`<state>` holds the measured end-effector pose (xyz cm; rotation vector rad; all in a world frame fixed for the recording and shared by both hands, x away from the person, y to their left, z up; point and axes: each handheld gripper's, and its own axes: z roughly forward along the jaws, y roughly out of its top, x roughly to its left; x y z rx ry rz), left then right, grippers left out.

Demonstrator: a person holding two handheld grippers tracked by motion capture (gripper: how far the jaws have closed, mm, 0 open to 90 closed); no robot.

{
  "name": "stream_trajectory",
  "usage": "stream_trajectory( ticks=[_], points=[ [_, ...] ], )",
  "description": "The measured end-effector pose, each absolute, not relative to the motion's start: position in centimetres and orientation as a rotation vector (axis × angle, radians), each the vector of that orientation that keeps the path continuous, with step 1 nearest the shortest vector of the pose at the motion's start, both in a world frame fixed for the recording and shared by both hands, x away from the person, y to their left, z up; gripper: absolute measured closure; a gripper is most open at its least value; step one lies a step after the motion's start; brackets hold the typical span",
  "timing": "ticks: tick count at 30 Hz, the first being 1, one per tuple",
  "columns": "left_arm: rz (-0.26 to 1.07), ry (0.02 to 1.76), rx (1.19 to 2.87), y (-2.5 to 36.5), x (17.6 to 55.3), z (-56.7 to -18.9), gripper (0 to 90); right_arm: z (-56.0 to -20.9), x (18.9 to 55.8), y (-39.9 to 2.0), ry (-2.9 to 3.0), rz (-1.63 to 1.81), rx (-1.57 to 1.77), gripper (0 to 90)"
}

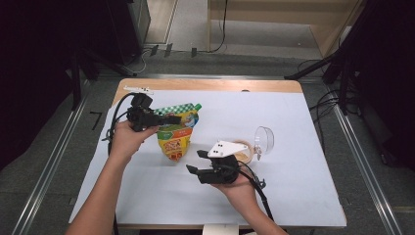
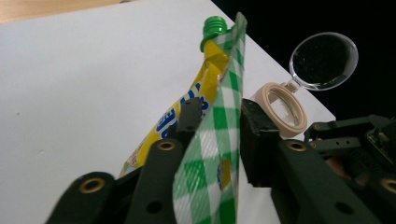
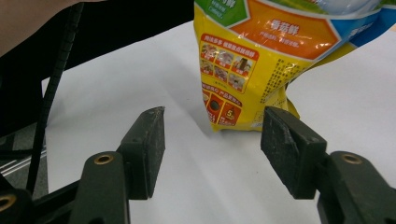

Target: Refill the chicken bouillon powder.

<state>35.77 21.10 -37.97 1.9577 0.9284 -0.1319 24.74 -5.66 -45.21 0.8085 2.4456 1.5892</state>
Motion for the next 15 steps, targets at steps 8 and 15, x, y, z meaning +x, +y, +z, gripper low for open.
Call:
stream_trajectory(
  ticks=[8,15],
  points=[
    [-0.124,0.907,1.932,21.5,35.2,-37.3,61.8,-44.5,24.8,-5.8,2.463,1.572,0.808,41.6],
    [-0.085,0.879,1.982,21.5,34.5,-36.6,55.6,-44.0,25.0,-6.1,2.487,1.574,0.821,41.7]
  ],
)
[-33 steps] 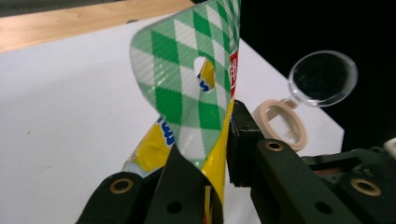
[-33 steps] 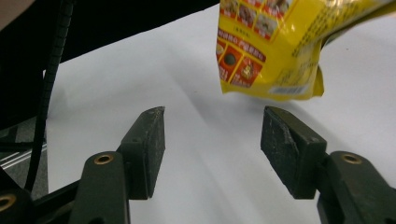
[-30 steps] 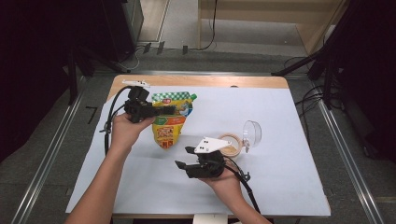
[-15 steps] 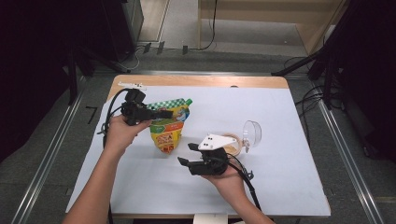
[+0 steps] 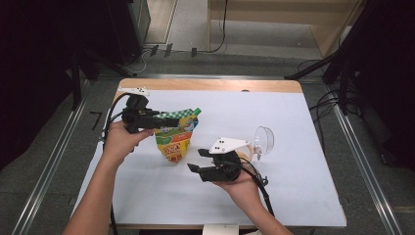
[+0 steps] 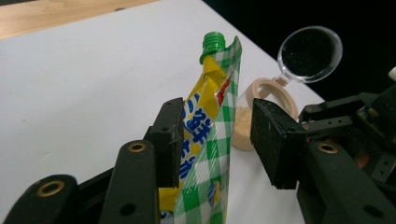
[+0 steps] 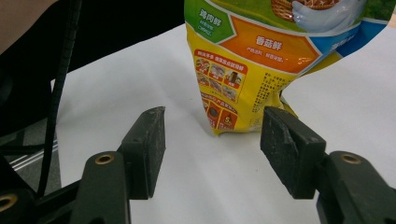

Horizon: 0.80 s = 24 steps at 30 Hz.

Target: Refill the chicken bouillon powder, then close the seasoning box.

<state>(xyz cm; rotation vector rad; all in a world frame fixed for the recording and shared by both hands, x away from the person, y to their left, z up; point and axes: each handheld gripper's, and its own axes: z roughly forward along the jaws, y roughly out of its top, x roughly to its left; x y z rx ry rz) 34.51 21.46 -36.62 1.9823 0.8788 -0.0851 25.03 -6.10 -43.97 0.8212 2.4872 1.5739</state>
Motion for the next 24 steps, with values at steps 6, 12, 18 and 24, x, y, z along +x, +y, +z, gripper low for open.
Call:
stream_trajectory(
  ticks=[6,12,18,24],
  points=[
    [-0.067,0.881,1.977,22.0,34.0,-35.7,49.2,-43.7,25.3,-6.2,2.514,1.575,0.822,42.0],
    [-0.059,0.939,1.957,23.0,33.8,-34.7,43.2,-42.8,25.1,-6.6,2.496,1.572,0.831,43.1],
    [-0.054,0.963,1.95,23.9,33.5,-34.2,39.6,-42.0,25.2,-7.1,2.512,1.567,0.841,43.2],
    [-0.044,0.975,1.933,25.1,33.2,-33.7,38.1,-41.1,25.4,-7.9,2.516,1.561,0.849,43.1]
  ],
)
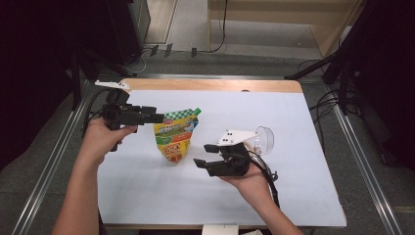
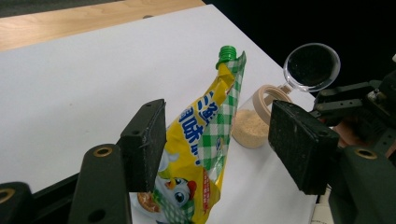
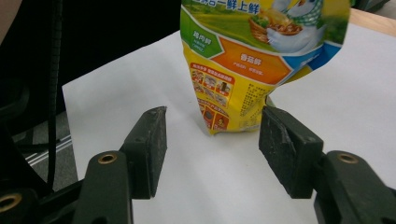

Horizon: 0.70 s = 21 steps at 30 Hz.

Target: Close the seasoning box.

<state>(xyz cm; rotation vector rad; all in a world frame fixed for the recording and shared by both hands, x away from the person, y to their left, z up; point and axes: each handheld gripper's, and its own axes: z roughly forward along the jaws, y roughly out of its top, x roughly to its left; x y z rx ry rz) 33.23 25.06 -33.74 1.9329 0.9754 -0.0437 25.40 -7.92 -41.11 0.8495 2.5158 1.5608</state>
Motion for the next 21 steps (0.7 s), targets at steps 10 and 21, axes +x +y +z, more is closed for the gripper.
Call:
stream_trajectory(
  ticks=[10,21],
  points=[
    [0.0,1.021,1.908,27.3,33.0,-33.5,37.5,-39.1,25.8,-9.6,2.487,1.563,0.845,43.1],
    [0.041,1.07,1.92,28.9,33.2,-34.3,36.5,-37.3,26.4,-11.7,2.472,1.529,0.852,43.6]
  ],
)
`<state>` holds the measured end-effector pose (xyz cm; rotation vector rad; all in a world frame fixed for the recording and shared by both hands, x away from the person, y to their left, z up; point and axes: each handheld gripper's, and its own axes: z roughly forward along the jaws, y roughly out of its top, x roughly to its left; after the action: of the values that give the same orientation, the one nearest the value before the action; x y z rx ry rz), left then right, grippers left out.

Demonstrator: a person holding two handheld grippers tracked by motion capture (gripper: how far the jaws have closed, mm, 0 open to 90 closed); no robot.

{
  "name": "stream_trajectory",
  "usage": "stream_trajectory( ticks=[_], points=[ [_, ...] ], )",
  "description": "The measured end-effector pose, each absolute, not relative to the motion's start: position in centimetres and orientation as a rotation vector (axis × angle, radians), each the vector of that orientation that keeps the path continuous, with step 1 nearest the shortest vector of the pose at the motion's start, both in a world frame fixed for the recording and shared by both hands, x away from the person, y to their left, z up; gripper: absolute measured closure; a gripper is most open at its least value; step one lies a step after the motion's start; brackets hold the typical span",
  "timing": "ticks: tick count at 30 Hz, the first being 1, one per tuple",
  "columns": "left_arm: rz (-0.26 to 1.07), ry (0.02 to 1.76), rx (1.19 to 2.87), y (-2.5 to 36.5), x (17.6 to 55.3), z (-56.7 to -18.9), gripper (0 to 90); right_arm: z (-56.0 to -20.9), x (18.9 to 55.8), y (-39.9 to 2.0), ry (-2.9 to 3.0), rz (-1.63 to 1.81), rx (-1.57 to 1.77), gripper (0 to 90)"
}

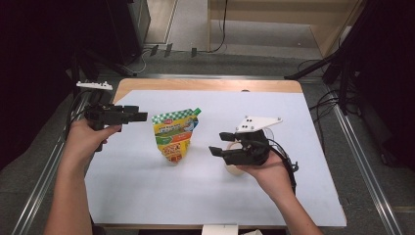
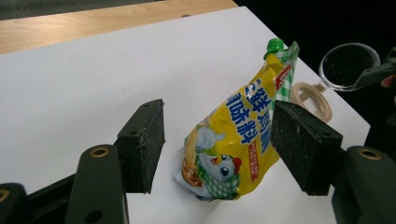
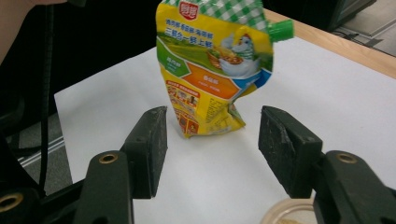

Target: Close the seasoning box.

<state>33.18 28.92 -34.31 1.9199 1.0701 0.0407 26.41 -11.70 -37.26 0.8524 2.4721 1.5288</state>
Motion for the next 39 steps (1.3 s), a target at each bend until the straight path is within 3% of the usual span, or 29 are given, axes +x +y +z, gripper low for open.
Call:
stream_trajectory(
  ticks=[15,27,39],
  points=[
    [0.022,1.084,1.968,28.6,33.8,-36.0,35.2,-35.8,27.6,-15.3,2.427,1.518,0.935,45.5],
    [0.005,1.094,1.992,28.2,34.0,-36.6,34.8,-35.2,28.7,-19.5,2.309,1.533,1.064,52.1],
    [0.0,1.08,2.0,27.9,34.0,-36.6,34.4,-35.7,29.5,-23.0,2.193,1.484,1.206,77.5]
  ],
)
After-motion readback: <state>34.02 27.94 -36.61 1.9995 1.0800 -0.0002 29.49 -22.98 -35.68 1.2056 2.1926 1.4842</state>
